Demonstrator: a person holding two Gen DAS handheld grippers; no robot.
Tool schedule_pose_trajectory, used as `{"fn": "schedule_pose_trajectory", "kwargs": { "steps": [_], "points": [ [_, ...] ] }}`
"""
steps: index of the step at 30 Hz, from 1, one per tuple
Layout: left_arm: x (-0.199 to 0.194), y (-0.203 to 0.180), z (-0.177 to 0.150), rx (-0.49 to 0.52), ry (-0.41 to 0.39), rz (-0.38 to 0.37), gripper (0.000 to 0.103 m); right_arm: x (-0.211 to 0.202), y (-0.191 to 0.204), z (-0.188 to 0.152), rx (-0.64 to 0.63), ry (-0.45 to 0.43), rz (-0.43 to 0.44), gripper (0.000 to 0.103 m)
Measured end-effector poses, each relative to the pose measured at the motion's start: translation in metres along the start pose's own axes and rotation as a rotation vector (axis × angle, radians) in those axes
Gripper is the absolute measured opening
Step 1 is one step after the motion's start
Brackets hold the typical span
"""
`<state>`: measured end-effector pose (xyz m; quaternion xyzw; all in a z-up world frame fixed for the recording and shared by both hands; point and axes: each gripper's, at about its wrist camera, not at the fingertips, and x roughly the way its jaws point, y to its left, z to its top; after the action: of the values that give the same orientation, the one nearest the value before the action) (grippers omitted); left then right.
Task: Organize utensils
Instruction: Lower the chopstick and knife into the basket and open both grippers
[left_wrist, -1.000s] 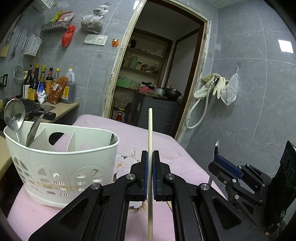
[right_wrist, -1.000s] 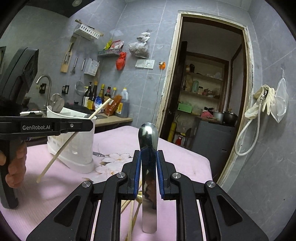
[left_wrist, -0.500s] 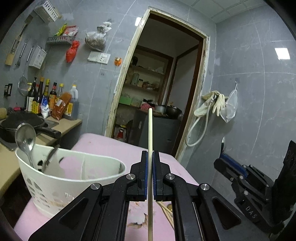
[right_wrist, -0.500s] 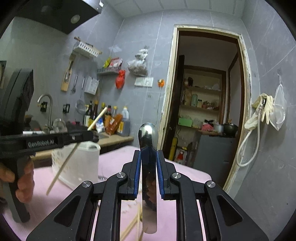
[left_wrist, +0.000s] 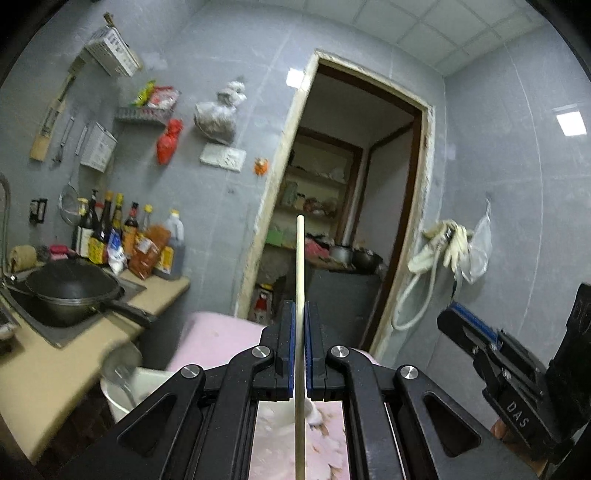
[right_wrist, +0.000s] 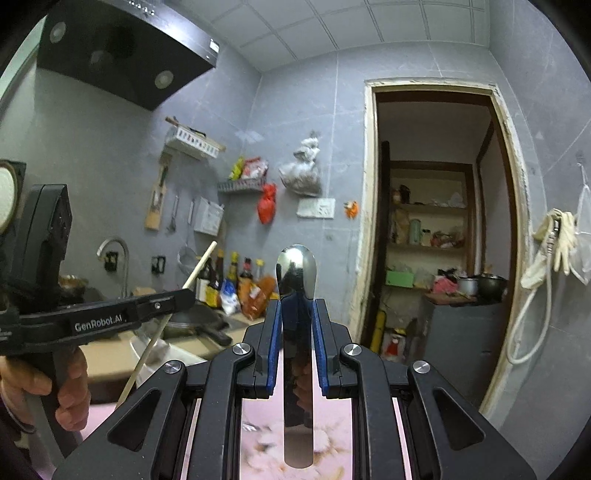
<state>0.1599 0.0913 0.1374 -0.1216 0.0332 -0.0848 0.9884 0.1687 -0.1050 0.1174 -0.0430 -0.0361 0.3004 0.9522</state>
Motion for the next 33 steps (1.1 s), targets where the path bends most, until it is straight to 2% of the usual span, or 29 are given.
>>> {"fn": "schedule_pose_trajectory", "kwargs": {
  "steps": [4, 7, 11, 16, 23, 33],
  "points": [
    [-0.006, 0.023, 0.021, -0.017, -0.054, 0.053, 0.002, 0.015, 0.006, 0.012, 0.035, -0.023, 0.048, 0.014],
    [-0.004, 0.050, 0.031, -0.068, -0.087, 0.097, 0.002, 0.026, 0.010, 0.017, 0.090, -0.036, 0.093, 0.014],
    [-0.001, 0.087, 0.037, -0.135, -0.139, 0.154, 0.002, 0.047, 0.017, 0.019, 0.151, -0.039, 0.142, 0.014],
    [0.002, 0.120, 0.034, -0.195, -0.162, 0.180, 0.002, 0.072, 0.025, 0.014, 0.180, -0.043, 0.155, 0.014],
    [0.014, 0.130, 0.018, -0.203, -0.184, 0.214, 0.002, 0.096, 0.027, -0.012, 0.217, -0.004, 0.148, 0.014],
    [0.026, 0.118, -0.008, -0.128, -0.232, 0.273, 0.002, 0.117, 0.026, -0.036, 0.233, 0.069, 0.147, 0.014]
  ]
}}
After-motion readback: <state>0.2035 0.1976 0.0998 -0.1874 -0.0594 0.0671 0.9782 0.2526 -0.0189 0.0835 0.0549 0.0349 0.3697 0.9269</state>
